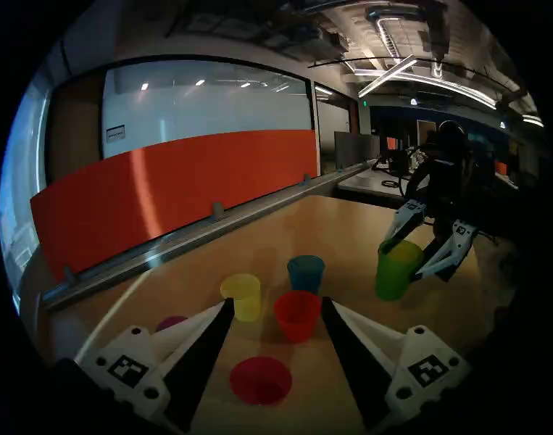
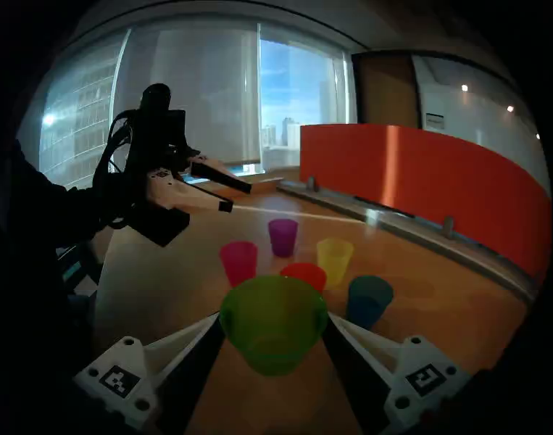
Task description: Pour water
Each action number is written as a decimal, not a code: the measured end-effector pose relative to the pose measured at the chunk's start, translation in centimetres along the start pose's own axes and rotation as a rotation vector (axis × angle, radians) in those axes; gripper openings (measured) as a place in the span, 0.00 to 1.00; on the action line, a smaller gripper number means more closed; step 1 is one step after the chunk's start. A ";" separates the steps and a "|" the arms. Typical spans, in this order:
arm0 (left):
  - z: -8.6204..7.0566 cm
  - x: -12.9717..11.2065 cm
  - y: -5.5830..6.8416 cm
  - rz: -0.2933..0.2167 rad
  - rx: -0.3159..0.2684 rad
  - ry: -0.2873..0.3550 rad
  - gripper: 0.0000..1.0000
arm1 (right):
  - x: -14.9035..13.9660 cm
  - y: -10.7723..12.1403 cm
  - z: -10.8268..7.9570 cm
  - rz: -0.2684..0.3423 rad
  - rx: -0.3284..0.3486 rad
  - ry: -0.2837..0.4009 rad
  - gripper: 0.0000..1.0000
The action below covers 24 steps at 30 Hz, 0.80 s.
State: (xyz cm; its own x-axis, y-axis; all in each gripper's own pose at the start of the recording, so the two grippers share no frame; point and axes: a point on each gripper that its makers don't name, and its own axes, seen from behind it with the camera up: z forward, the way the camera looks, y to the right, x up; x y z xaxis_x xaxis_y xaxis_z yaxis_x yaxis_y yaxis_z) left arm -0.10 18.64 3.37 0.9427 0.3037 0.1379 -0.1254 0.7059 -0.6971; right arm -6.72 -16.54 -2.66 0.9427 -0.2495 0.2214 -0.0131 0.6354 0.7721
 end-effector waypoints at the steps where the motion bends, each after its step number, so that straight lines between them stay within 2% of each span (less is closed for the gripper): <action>1: 0.0 0.0 0.0 0.000 0.000 0.000 0.89 | 0.2 0.0 -0.1 0.001 -0.002 0.008 0.92; 11: 0.4 0.0 0.2 -0.012 -0.014 -0.007 0.89 | 2.1 0.6 -0.6 -0.002 -0.028 0.073 0.92; 24: 0.6 -0.1 -0.1 -0.028 -0.020 -0.005 0.89 | 4.5 1.1 -1.0 -0.011 -0.056 0.161 0.93</action>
State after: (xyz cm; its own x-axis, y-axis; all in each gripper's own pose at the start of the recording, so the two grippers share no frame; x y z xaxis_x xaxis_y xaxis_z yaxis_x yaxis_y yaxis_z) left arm -0.37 18.89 3.85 0.9442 0.2872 0.1612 -0.0924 0.7010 -0.7072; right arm -2.18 -16.28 -1.41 0.9840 -0.1390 0.1112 0.0117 0.6741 0.7386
